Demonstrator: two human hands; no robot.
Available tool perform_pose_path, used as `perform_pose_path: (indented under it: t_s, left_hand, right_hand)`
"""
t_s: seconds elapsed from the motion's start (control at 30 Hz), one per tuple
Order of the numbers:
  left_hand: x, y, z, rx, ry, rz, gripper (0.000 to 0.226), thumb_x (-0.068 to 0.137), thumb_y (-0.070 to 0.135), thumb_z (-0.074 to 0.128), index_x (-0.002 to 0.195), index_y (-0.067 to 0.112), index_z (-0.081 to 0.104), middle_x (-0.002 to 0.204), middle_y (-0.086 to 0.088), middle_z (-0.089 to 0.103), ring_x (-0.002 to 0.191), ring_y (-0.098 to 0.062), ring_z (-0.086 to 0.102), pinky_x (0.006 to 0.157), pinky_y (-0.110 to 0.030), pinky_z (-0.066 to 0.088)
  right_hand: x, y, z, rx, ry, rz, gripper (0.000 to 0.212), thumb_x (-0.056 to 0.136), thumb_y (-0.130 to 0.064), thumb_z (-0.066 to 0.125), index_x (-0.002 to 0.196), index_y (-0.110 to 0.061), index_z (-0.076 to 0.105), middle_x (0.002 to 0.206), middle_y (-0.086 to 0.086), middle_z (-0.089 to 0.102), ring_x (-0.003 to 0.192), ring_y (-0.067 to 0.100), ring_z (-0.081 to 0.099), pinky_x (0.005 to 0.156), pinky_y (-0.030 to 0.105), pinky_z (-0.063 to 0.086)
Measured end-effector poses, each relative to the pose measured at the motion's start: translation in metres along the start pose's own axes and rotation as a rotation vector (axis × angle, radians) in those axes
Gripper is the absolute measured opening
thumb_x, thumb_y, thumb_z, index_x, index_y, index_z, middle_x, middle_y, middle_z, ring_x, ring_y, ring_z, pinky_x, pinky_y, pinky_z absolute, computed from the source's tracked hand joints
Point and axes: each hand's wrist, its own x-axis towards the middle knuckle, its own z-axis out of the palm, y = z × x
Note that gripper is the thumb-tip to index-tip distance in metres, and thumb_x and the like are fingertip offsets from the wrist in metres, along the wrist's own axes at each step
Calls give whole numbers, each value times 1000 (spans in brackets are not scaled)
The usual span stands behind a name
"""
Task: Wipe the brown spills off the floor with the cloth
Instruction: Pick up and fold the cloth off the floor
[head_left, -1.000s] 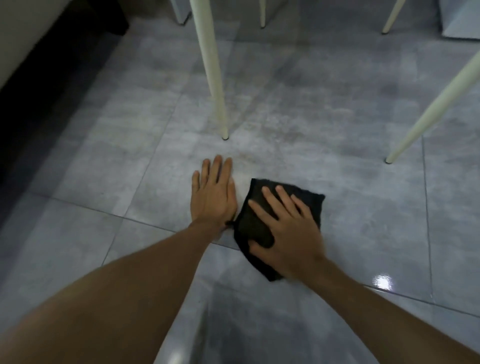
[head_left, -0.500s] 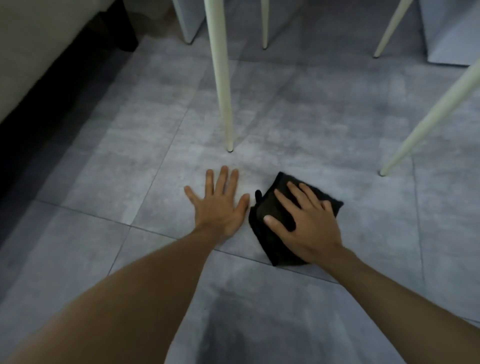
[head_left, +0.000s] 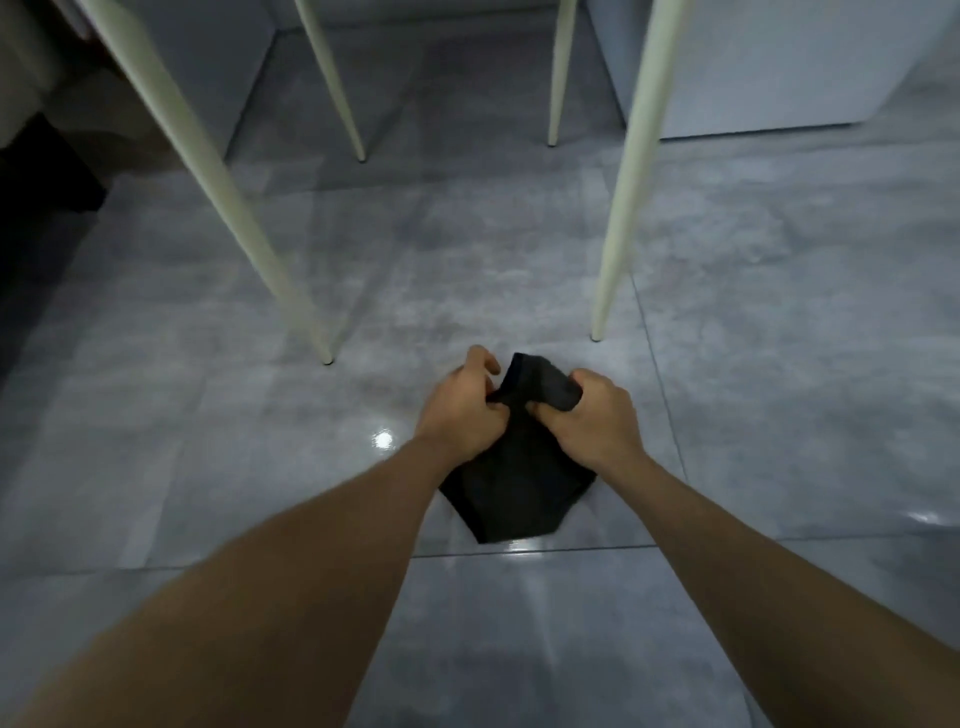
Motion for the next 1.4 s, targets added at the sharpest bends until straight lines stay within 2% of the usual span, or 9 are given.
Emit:
perform_pose_path:
  t_s: [0.3,0.43,0.67,0.77,0.9,1.03,1.13,1.27,1.4]
  left_hand:
    - [31,154,53,-75,-391,386,47,77,52,53,122,40,52,99,4,69,90,-21,67,76,-40,55]
    - [35,233,76,-96,-484,524,38,69,45,64,104,40,51,102,6,65,93,-18,66,79,-45,56]
    - [21,367,122,-213,-727,684,42,62,32,61,102,21,68,95,-4,75,91,-25,72,81,-52,59]
    - [-7,423,136,-228,-756,776,21,68,24,54,86,31,61,85,1,70,84,-25,68,76,-42,55]
    - [-43,472,156,-171,-705,870,28,72,30,53,98,22,48,85,-3,63,78,-26,61,69,-43,50]
    - [-68,488,175,-1,-445,863,52,81,41,61,124,24,39,113,-2,57,92,-27,58,83,-43,50]
    - [-76,489,188,-17,-202,906,67,79,47,65,136,21,41,133,-3,45,114,-27,49,101,-41,41]
    - [-71,483,197,-129,-265,725,57,90,49,60,137,20,46,139,-5,46,115,-28,54,104,-46,43]
    - [-58,463,202,-107,-380,595,53,101,61,26,124,24,57,124,-4,57,107,-29,60,103,-50,43]
  right_hand:
    - [-28,30,-140,326,477,-93,38,81,-32,87,72,-10,56,62,-5,56,58,7,54,53,17,43]
    - [-50,42,-212,392,593,-73,39,79,-26,89,66,-18,54,57,-11,52,55,7,50,54,23,44]
    - [-110,52,-324,291,798,14,41,83,-39,85,76,-3,64,70,16,65,66,32,63,62,47,54]
    - [-142,53,-365,209,1022,98,43,84,-44,82,76,-4,66,69,11,66,65,25,63,62,41,52]
    - [-173,68,-404,90,1199,389,37,86,-52,75,78,-17,66,70,-9,63,69,13,62,63,30,42]
    - [-187,103,-417,-22,1169,696,39,93,-50,69,113,-18,65,113,4,65,110,29,62,87,37,45]
    - [-192,106,-401,-166,1068,735,53,101,-43,57,144,-17,43,146,14,41,131,37,45,105,54,41]
    - [-183,102,-373,-81,738,514,80,97,-74,27,158,-23,24,143,15,50,125,37,56,104,54,46]
    - [-175,110,-364,-156,595,545,104,82,-94,8,149,-20,37,123,10,63,104,34,66,95,54,53]
